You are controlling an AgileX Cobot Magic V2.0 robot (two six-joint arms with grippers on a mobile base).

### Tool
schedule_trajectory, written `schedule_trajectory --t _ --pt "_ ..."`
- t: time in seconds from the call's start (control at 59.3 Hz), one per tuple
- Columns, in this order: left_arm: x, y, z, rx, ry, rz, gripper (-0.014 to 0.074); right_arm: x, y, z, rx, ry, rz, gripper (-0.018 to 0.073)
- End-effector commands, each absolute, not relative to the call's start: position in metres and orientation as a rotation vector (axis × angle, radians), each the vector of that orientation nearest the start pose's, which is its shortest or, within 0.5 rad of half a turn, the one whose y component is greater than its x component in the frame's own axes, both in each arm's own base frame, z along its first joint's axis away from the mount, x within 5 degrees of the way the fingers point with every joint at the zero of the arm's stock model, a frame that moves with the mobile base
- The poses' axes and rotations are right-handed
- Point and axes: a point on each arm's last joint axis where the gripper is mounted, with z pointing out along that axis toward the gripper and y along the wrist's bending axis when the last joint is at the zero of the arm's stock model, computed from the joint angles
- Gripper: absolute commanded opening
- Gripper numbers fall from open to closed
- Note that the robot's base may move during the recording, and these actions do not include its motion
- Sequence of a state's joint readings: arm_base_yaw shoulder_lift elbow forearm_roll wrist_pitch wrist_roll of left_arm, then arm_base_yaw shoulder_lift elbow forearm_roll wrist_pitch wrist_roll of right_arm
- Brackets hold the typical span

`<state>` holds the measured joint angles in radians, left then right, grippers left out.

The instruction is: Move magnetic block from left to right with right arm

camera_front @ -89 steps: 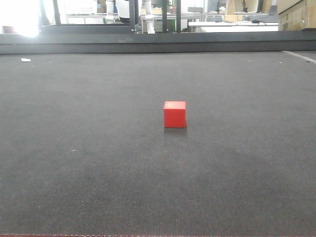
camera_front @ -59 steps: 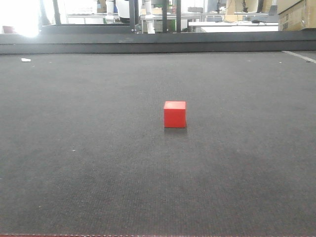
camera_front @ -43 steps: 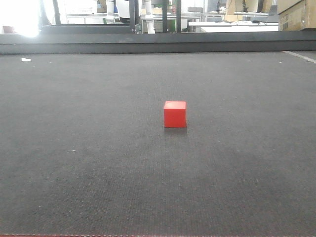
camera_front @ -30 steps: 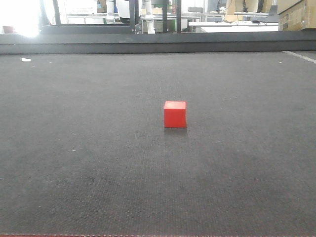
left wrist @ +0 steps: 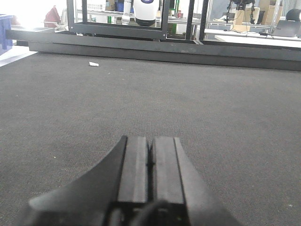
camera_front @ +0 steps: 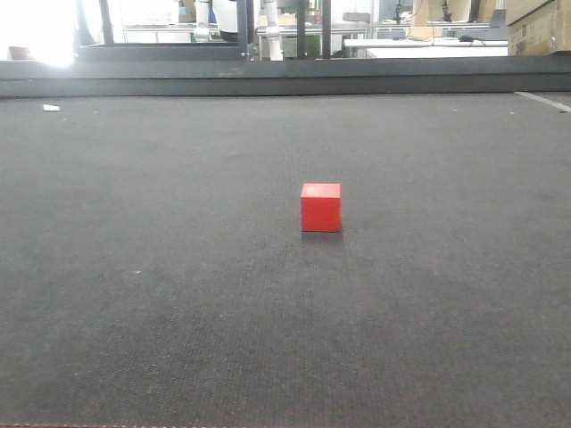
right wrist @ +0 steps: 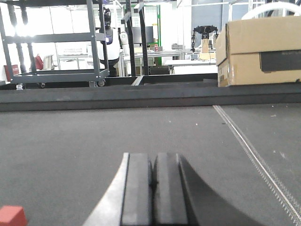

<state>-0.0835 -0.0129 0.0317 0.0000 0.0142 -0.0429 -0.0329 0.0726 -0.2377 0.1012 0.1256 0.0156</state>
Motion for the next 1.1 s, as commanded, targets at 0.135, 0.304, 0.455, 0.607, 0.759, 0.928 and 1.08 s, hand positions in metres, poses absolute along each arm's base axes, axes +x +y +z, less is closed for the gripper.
schedule_trajectory --t 0.135,0.304,0.455,0.607,0.759,0.928,1.08 --pt "0.055 -0.004 0.207 0.024 1.423 -0.106 -0.0116 0.084 -0.001 0.331 0.103 1.519 0.081 0.0515" --pt "0.055 -0.004 0.207 0.024 1.423 -0.106 -0.0116 0.119 -0.001 0.351 0.112 1.689 0.097 0.0613" --pt "0.055 -0.004 0.207 0.024 1.423 -0.106 -0.0116 0.149 0.01 0.373 0.068 1.829 0.175 0.0614" --pt "0.055 -0.004 0.207 0.024 1.423 -0.106 -0.0116 0.181 0.035 0.386 -0.025 2.004 0.289 0.0614" --pt "0.055 -0.004 0.207 0.024 1.423 -0.106 -0.0116 0.216 0.076 0.392 -0.105 2.124 0.414 0.0613" --pt "0.055 -0.004 0.207 0.024 1.423 -0.106 -0.0116 0.25 0.12 0.387 -0.113 2.249 0.458 0.0613" --pt "0.055 -0.004 0.207 0.024 1.423 -0.106 -0.0116 0.286 0.159 0.367 -0.038 2.419 0.36 0.0613"
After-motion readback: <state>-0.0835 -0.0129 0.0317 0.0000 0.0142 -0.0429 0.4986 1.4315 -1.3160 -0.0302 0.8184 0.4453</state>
